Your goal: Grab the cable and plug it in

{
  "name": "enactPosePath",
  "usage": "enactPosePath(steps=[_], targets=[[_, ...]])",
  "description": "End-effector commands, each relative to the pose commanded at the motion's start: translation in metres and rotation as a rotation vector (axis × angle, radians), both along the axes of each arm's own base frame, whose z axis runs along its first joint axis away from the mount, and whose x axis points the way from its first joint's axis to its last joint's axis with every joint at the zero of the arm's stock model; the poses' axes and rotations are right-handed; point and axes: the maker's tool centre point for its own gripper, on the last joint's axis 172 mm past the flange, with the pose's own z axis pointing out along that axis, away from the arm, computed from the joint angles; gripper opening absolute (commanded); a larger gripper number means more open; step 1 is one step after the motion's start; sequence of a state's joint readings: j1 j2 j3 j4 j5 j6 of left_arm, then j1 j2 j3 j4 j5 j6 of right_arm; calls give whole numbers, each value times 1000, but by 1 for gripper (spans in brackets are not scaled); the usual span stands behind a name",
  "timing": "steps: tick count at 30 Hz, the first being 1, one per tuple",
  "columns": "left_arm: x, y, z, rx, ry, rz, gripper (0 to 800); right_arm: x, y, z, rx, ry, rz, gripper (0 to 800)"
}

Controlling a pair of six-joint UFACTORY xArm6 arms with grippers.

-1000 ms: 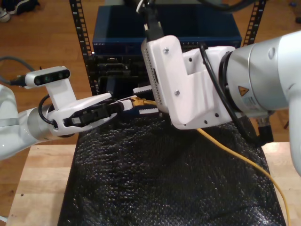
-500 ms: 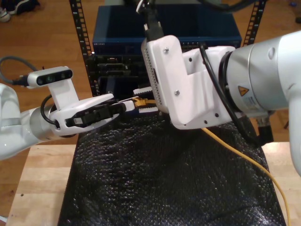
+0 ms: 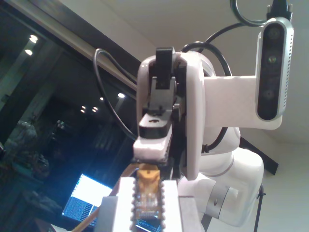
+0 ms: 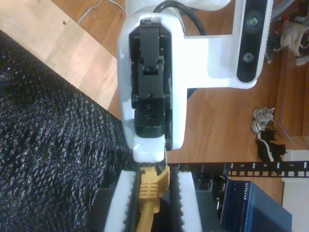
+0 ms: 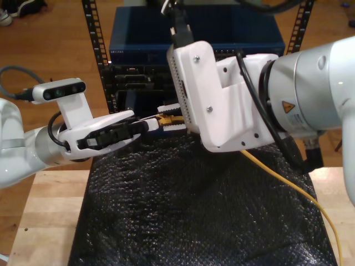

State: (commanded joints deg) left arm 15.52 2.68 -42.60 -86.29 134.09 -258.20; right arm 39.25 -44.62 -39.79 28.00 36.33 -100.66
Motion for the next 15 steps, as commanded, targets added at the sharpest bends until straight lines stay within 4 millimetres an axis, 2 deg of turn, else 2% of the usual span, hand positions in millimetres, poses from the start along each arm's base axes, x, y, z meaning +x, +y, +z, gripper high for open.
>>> enactPosePath(steps=[8, 10, 13, 15], targets=[[0, 0, 0, 0, -1, -2, 30, -1, 1, -1, 0, 2, 1, 158], [0, 0, 0, 0, -1, -2, 30, -1, 0, -1, -1, 1, 2, 138], [0, 0, 0, 0, -1, -2, 32, -1, 0, -4, -3, 6, 1, 49], [0, 0, 1, -1, -2, -3, 37, -1, 0, -5, -4, 7, 1, 33]])
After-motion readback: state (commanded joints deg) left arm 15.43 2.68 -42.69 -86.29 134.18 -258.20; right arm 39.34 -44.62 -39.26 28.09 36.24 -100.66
